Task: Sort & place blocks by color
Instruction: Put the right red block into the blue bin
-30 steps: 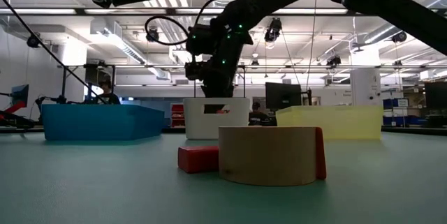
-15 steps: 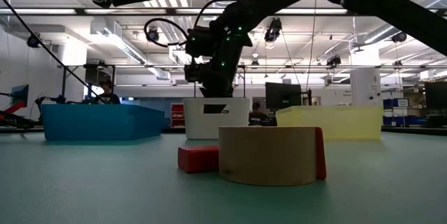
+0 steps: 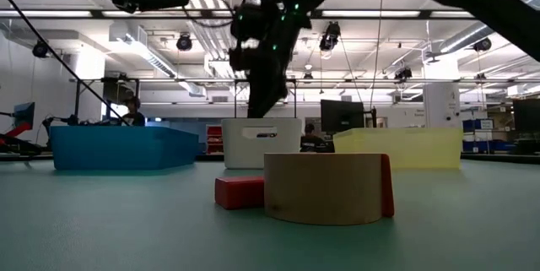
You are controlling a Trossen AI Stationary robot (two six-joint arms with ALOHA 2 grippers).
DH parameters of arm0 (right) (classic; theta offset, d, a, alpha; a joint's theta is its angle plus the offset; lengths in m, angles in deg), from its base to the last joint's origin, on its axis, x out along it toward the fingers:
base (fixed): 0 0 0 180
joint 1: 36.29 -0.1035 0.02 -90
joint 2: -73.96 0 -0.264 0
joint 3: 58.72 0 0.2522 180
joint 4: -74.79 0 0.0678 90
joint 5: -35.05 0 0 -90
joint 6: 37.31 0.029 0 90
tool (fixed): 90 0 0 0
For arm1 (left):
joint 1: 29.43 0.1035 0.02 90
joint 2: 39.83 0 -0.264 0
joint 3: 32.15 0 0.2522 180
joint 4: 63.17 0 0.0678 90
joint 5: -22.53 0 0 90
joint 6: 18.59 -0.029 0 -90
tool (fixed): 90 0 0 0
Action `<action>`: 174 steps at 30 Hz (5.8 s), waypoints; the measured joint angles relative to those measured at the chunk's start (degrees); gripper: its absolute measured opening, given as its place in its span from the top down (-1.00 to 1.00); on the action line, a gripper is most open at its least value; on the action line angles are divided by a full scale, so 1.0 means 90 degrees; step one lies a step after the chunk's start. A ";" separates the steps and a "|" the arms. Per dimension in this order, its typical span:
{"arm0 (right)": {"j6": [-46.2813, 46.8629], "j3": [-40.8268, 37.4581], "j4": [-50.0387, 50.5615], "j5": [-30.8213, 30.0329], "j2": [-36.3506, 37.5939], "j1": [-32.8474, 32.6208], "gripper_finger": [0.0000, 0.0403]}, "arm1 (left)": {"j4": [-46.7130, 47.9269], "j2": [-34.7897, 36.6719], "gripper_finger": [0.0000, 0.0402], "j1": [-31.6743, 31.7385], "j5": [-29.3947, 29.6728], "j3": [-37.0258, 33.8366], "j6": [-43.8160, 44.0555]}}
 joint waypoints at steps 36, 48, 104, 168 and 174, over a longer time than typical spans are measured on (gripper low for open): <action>0.4739 -0.3586 -0.0861 0.0002 0.3059 -0.3904 0.14 | -0.0203 -0.0239 -0.15 -0.0005 -0.0015 0.0029 0.0481; 0.9961 -0.5157 -0.0207 0.0718 0.3122 -0.5182 0.14 | -0.0202 -0.0235 -0.15 -0.0002 -0.0020 0.0029 0.0478; 1.0214 -0.6883 -0.1209 0.0955 0.3505 -0.5735 0.41 | -0.0223 -0.0223 -0.15 0.0000 0.0031 0.0032 0.0375; 0.0888 -0.8553 -1.4219 -0.0826 0.3083 -0.2596 0.41 | -0.4150 -0.3582 -0.15 0.0002 -0.1379 0.0189 0.1814; 0.0893 -0.8541 -1.4211 -0.0828 0.3073 -0.2594 0.41 | -0.4190 -0.3761 -0.15 0.0002 -0.1391 0.0226 0.1942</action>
